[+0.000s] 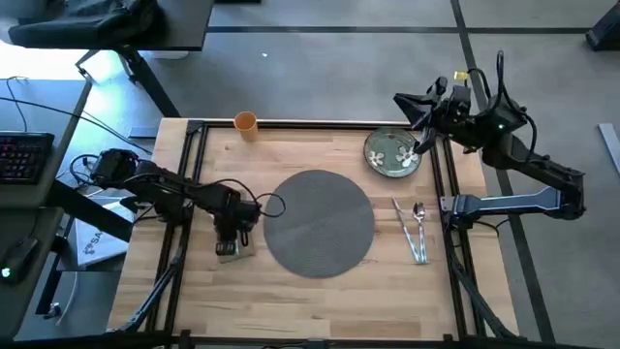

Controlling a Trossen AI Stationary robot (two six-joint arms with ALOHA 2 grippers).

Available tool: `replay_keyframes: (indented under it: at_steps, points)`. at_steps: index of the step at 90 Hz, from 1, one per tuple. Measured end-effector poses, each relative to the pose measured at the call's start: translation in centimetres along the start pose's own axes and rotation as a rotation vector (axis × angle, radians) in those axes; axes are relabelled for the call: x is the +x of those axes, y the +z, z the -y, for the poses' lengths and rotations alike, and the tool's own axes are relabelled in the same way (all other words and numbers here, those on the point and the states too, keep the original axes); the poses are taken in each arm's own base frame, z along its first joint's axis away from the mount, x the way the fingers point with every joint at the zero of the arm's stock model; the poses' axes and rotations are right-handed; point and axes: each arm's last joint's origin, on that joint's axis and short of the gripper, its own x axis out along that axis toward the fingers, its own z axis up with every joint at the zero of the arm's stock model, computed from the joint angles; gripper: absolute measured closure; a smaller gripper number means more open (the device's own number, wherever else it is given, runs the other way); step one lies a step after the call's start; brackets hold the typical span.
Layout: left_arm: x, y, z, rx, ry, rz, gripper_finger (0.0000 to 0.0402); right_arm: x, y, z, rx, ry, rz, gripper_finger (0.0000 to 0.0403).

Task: Set table place
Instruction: Move the brown table napkin to the left of the gray table mat

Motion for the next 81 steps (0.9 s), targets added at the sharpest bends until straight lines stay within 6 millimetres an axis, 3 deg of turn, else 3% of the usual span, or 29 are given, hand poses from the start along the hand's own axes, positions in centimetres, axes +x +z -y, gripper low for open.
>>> replay_keyframes:
  at_steps: [16,31,46,59,81]
  points:
    - [-1.7,0.7,1.3,0.038,0.025,0.082,0.0397,0.0,0.0,0.0,0.000,0.000,-0.002,0.0403]
    - [-4.3,0.3,1.9,-0.004,0.082,0.172,0.0397,0.0,0.0,0.0,-0.004,0.000,-0.003,0.0403]
    - [-8.5,0.4,2.5,-0.038,0.232,0.478,0.0397,0.0,0.0,0.0,-0.016,0.000,-0.003,0.0403]
    - [-11.5,0.4,1.4,-0.114,0.352,0.727,0.0397,0.0,0.0,0.0,-0.016,0.000,-0.002,0.0403]
    - [-13.7,-0.9,-2.9,-0.169,0.494,0.470,0.0397,0.0,0.0,0.0,-0.015,0.000,0.001,0.0403]
